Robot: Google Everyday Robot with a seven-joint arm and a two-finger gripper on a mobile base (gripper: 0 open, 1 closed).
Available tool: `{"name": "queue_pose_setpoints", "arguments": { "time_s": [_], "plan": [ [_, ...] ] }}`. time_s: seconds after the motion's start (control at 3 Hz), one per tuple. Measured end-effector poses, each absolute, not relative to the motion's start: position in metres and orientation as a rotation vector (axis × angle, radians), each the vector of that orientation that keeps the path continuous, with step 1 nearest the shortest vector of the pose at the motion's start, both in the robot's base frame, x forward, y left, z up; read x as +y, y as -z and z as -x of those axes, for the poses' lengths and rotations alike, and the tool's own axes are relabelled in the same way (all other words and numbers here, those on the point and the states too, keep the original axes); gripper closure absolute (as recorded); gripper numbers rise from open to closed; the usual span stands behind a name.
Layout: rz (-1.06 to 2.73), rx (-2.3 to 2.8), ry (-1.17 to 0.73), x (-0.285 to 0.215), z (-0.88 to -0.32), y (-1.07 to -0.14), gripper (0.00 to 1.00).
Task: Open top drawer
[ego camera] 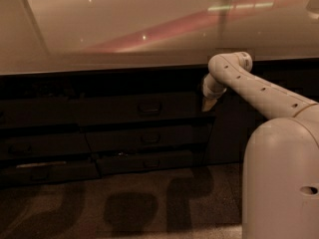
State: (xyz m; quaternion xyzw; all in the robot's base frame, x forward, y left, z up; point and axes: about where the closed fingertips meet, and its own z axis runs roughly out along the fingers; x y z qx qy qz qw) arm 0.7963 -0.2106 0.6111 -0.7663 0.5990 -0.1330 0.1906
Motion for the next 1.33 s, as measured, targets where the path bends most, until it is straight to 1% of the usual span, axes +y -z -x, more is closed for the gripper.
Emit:
{"name": "queue_pose_setpoints", "arguments": {
  "time_s": [0.67,1.33],
  "plan": [
    [2.153,1.683,0.374,-0.211,-0.796,-0.629,1.00],
    [2.170,1.675,0.374,-0.211,-0.788,-0.624,1.00]
  ]
}}
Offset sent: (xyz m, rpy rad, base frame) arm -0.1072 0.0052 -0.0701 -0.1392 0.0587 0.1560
